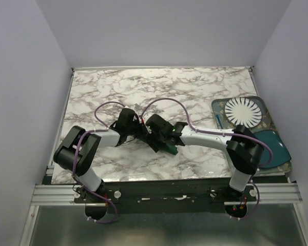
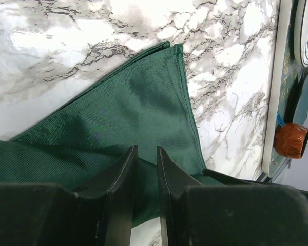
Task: Fold the napkin, place the utensils inside, and roll it up
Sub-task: Roll the napkin with the utensil
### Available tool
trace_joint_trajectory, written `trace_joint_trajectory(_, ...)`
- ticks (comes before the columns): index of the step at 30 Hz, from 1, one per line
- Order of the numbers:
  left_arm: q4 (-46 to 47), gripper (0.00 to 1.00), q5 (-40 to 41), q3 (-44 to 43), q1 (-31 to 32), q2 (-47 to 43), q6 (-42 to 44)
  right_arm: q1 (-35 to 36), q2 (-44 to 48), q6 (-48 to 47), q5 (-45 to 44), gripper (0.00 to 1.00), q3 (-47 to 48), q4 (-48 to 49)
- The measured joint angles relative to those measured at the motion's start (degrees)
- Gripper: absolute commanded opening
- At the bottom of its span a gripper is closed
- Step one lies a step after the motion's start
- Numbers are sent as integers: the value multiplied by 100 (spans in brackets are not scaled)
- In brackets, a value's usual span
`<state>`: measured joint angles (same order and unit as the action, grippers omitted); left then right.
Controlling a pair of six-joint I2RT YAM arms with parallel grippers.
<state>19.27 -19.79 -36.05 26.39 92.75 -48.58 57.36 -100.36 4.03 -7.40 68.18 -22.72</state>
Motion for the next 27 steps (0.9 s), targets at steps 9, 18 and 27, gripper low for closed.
trace_joint_trajectory(9, 251, 32, -76, -2, 0, 170, -308, 503, -684, -225, -1270, 66, 13, 361)
trace_joint_trajectory(18, 96, 39, -94, -2, -90, 68, -356, 494, -741, -149, -1541, 39, -155, 651)
trace_joint_trajectory(27, -879, 44, 90, -94, -638, -916, -48, -330, -525, 20, 273, 39, -474, 1084)
